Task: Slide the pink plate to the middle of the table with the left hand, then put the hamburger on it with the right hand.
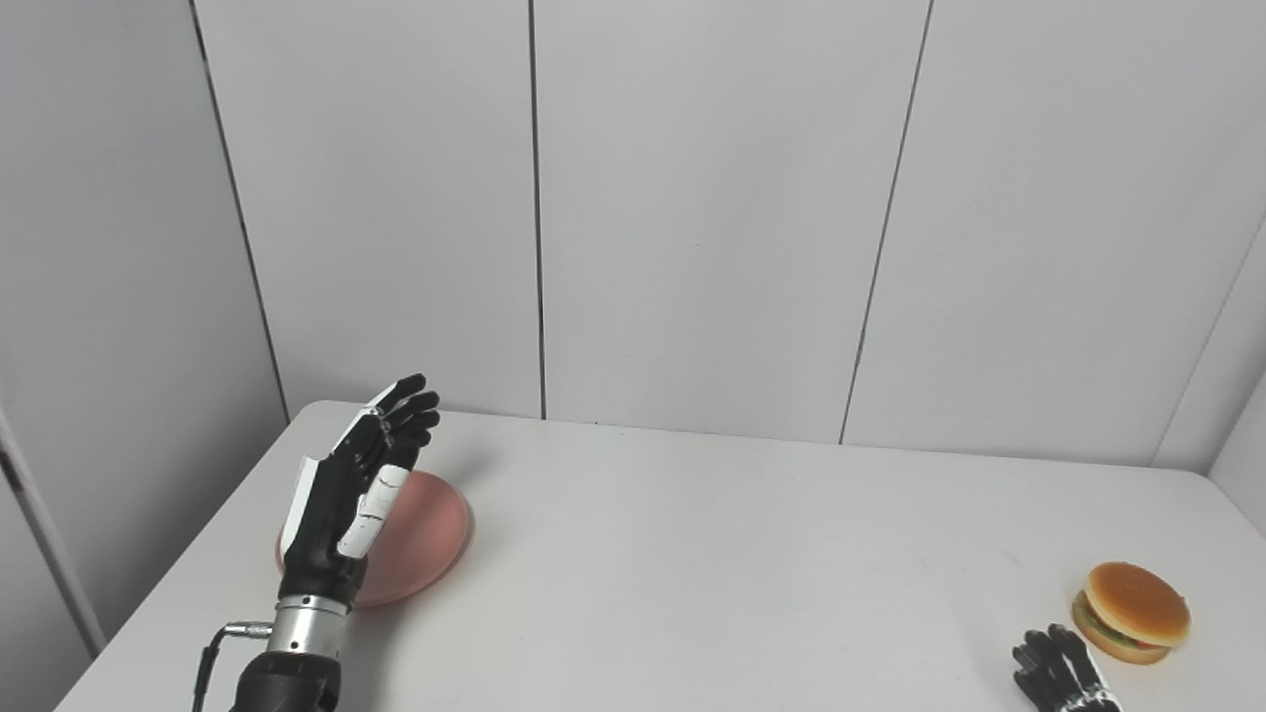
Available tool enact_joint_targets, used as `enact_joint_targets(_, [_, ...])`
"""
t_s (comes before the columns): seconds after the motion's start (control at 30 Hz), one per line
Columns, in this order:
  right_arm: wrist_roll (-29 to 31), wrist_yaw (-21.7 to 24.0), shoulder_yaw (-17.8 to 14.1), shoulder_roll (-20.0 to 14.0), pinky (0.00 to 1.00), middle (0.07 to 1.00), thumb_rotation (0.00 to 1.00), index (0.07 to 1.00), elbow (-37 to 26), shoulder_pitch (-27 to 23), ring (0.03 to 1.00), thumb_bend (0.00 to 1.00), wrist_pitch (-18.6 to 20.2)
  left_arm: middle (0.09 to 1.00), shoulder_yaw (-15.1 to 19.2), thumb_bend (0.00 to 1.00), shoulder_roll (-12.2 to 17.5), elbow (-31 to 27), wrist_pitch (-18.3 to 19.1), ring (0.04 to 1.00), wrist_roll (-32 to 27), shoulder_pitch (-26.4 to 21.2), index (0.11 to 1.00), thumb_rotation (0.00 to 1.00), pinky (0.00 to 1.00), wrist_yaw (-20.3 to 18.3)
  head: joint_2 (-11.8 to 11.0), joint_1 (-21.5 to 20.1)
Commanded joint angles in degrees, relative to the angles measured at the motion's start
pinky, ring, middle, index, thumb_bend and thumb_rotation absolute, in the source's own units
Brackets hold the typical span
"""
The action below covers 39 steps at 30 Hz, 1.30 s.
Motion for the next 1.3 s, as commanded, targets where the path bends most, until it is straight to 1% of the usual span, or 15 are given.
enact_joint_targets(0.0, [-0.34,-3.78,-2.14,-3.3,1.0,0.967,0.84,0.985,13.03,-5.89,0.971,0.87,5.97,0.802,1.94,0.92,4.32,-0.51,-4.02,0.788,-2.09,-6.37,0.765,0.85,0.78,0.23,0.03,0.02])
enact_joint_targets(0.13, [-0.16,-3.69,-2.09,-3.28,1.0,0.973,0.84,0.99,12.89,-5.89,0.977,0.86,6.32,0.806,2.9,0.93,7.11,3.69,-5.46,0.8,-2.94,-8.57,0.779,0.86,0.76,-0.36,0.14,0.12])
enact_joint_targets(0.27, [-0.48,-3.94,-2.06,-3.24,1.0,0.973,0.85,0.985,12.84,-5.88,0.976,0.86,6.25,0.812,4.27,0.93,7.93,5.04,-2.78,0.819,-6.23,-9.96,0.779,0.84,0.79,-0.8,0.33,-0.19])
enact_joint_targets(0.3, [-0.44,-3.94,-2.06,-3.21,1.0,0.971,0.85,0.982,12.83,-5.89,0.974,0.86,6.3,0.813,4.66,0.94,8.19,5.72,-2.16,0.82,-7.1,-10.39,0.782,0.84,0.8,-0.96,0.33,-0.19])
enact_joint_targets(0.37, [-0.5,-4.03,-2.06,-3.16,1.0,0.969,0.84,0.983,12.84,-5.91,0.972,0.86,6.3,0.821,5.31,0.94,8.83,7.66,-1.68,0.824,-8.46,-11.31,0.807,0.84,0.8,-1.29,0.33,-0.19])
enact_joint_targets(0.53, [-0.08,-4.05,-2.11,-2.9,1.0,0.97,0.83,0.984,12.83,-6.04,0.976,0.85,6.57,0.822,6.55,0.94,11.24,16.49,-3.59,0.817,-11.55,-14.47,0.806,0.83,0.79,-3.04,0.45,-0.22])
enact_joint_targets(0.7, [-0.71,-4.37,-2.04,-2.99,1.0,0.962,0.83,0.982,12.71,-5.96,0.968,0.86,6.43,0.825,7.3,0.91,12.89,24.66,-5.94,0.818,-13.42,-16.96,0.778,0.84,0.8,-5.29,0.53,-0.27])
enact_joint_targets(0.77, [-0.91,-4.36,-2.0,-3.05,1.0,0.965,0.84,0.985,12.88,-6.0,0.971,0.85,6.19,0.814,7.47,0.91,13.26,27.29,-6.44,0.813,-13.94,-17.76,0.767,0.84,0.79,-5.81,0.54,-0.47])
enact_joint_targets(0.87, [-1.09,-4.4,-1.97,-3.07,1.0,0.967,0.84,0.986,12.86,-6.0,0.972,0.85,6.11,0.822,7.65,0.89,13.61,31.52,-7.28,0.826,-14.75,-19.0,0.778,0.83,0.8,-6.44,0.54,-0.47])
enact_joint_targets(0.97, [-0.68,-4.28,-2.05,-3.09,1.0,0.969,0.83,0.984,12.66,-5.9,0.973,0.85,6.48,0.84,7.66,0.91,13.86,35.33,-7.76,0.842,-14.86,-19.88,0.786,0.8,0.8,-6.62,0.69,-0.62])
enact_joint_targets(1.07, [-0.58,-4.4,-2.11,-3.0,1.0,0.968,0.83,0.984,12.58,-5.87,0.972,0.85,6.62,0.838,7.93,0.91,14.11,39.7,-8.64,0.841,-15.14,-21.01,0.782,0.8,0.8,-6.61,0.88,-0.74])
enact_joint_targets(1.2, [-0.65,-4.56,-2.08,-2.94,1.0,0.968,0.83,0.985,12.12,-5.68,0.972,0.85,6.91,0.843,8.38,0.89,14.32,44.86,-9.44,0.837,-16.22,-22.47,0.805,0.81,0.82,-6.9,1.1,-0.95])
enact_joint_targets(1.27, [-0.89,-4.72,-2.03,-2.94,1.0,0.968,0.83,0.986,11.91,-5.59,0.971,0.85,6.96,0.846,8.52,0.88,14.61,47.6,-9.78,0.848,-16.73,-23.18,0.827,0.84,0.84,-7.49,1.07,-1.12])
